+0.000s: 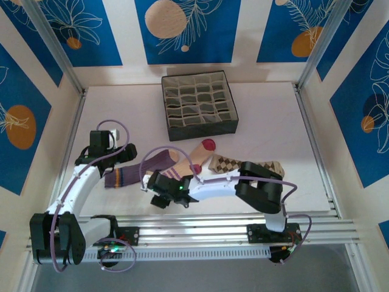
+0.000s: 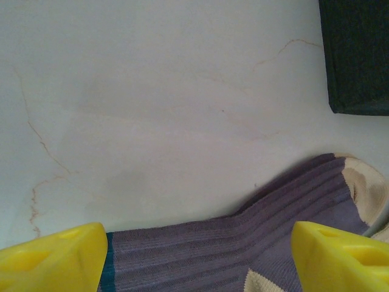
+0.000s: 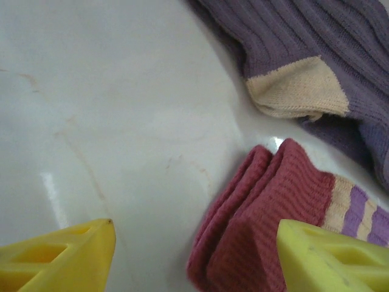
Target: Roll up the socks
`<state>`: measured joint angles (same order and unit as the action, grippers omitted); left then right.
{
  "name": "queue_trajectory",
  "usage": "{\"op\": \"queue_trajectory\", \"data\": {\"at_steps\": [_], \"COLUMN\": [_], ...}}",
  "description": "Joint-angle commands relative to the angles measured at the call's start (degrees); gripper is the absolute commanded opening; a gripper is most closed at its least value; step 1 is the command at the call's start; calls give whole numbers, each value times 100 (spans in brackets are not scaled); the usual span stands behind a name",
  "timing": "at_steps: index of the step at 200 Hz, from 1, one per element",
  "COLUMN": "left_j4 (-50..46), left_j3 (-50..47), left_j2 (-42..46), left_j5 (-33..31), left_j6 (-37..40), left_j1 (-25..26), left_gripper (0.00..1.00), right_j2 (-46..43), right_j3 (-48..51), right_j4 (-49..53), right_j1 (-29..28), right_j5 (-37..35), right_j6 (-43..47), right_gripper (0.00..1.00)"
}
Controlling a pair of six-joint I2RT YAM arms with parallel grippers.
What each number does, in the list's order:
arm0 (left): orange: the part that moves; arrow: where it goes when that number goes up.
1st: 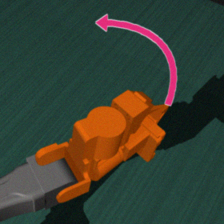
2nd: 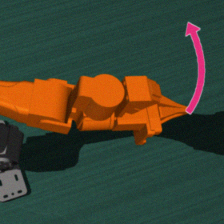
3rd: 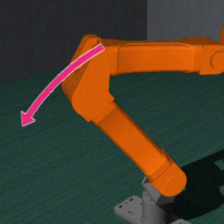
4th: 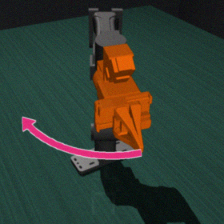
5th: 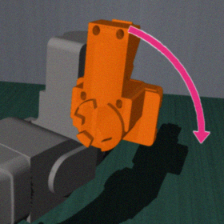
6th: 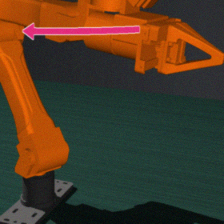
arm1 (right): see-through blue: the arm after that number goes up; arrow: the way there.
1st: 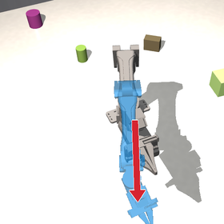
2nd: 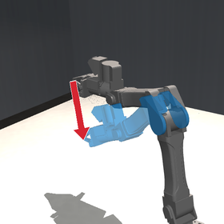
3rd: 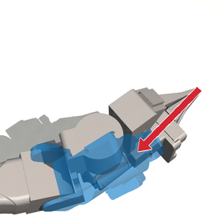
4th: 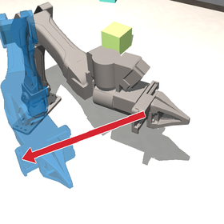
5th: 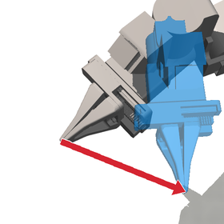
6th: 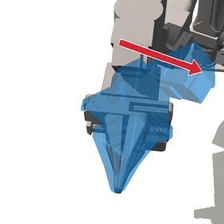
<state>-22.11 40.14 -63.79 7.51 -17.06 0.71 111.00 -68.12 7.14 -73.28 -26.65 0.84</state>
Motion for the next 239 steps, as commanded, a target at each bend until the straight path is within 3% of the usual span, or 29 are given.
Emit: {"op": "queue_trajectory", "data": {"at_steps": [1,17,38,63,98,129,151,179,195,216,239], "left_j4": [-143,-80,-91,59,859,1727,2889,4863,4754,4136,4298], "left_j3": [72,95,142,96,-252,-647,-1338,-2412,-2527,-2398,-2464], "left_j2": [48,-17,-102,-54,261,429,727,963,1017,909,654], "left_j5": [235,285,149,279,887,1191,1216,2671,2890,2430,1903], "left_j6": [113,197,231,339,363,591,800,1542,2179,2944,3426], "left_j1": [-71,-71,-70,-56,136,850,1438,1919,2389,3197,3870], "left_gripper": [79,81,81,78,63,57,54,48,53,62,75], "right_j2": [260,327,163,-495,-1464,-1996,-2216,-2433,-2601,-2746,-2842], "right_j3": [-167,-126,146,816,1644,2258,2503,2797,3055,3304,3365], "right_j4": [139,161,85,-262,-333,-363,-190,-196,-431,-655,-565], "right_j1": [46,59,67,100,574,1278,1450,1801,2188,2643,2941], "right_j5": [-363,-461,-421,-20,1305,2902,3043,3465,3870,4372,4726], "right_j6": [294,322,249,56,-634,-1190,-1219,-1373,-1591,-1761,-1715], "right_gripper": [66,49,18,0,0,0,0,0,0,0,0]}}
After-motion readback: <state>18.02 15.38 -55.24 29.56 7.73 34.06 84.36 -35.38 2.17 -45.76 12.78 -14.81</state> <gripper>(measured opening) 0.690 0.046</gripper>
